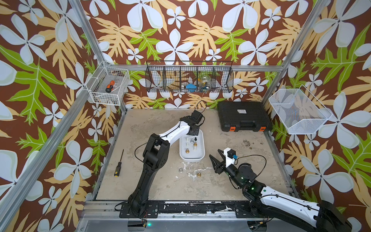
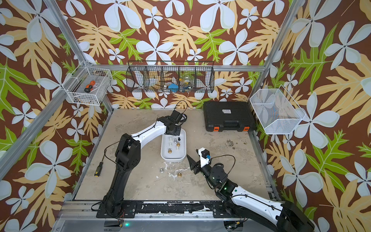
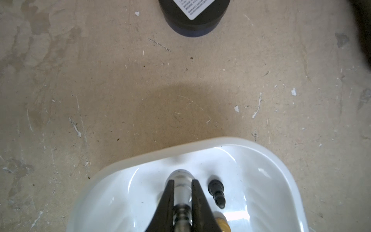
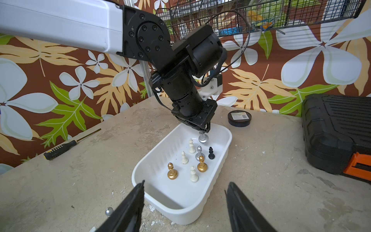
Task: Put the chess pieces into the storage box
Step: Place the chess piece in the storage box.
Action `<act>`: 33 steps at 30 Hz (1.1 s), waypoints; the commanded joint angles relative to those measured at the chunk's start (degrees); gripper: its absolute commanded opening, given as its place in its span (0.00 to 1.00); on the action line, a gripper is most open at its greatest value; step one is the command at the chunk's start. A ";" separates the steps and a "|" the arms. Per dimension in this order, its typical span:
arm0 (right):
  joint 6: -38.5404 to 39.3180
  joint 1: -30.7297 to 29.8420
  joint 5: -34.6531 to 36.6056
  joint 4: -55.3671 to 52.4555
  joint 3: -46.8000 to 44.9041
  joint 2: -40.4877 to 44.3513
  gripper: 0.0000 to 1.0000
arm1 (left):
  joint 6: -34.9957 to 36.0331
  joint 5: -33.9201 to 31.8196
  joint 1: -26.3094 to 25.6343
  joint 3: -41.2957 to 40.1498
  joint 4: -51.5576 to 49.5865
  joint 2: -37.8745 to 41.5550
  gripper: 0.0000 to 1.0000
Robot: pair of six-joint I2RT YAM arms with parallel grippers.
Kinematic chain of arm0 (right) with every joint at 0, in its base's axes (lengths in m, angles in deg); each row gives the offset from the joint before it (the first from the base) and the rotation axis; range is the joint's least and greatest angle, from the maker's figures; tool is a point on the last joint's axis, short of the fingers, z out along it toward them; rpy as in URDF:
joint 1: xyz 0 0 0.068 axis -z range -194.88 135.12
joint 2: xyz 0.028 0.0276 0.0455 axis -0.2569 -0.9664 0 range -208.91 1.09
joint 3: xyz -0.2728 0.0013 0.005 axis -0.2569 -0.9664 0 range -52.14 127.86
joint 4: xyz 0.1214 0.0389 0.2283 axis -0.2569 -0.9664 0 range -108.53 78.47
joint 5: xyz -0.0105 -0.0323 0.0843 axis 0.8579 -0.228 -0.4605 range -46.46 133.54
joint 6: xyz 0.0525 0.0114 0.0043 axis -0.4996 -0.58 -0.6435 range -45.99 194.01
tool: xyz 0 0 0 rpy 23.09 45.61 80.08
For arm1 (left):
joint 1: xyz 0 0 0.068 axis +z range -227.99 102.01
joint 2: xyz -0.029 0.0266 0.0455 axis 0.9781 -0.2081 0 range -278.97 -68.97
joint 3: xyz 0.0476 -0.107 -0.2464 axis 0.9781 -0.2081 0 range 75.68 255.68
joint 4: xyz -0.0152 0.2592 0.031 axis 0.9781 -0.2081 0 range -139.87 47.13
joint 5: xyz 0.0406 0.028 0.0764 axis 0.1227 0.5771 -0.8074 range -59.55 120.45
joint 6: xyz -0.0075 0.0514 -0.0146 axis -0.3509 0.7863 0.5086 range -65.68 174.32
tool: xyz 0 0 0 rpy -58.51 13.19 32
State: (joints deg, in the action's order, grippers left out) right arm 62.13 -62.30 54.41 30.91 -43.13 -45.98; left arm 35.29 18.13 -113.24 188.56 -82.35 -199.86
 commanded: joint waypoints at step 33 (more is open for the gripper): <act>0.10 0.00 -0.24 1.67 -0.76 1.87 0.66 | 1.00 0.96 0.17 -1.00 2.75 -2.29 0.21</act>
State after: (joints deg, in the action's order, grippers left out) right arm 62.13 -62.24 54.26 30.91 -43.80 -44.23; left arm 35.97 18.72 -113.15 187.64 -79.49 -201.93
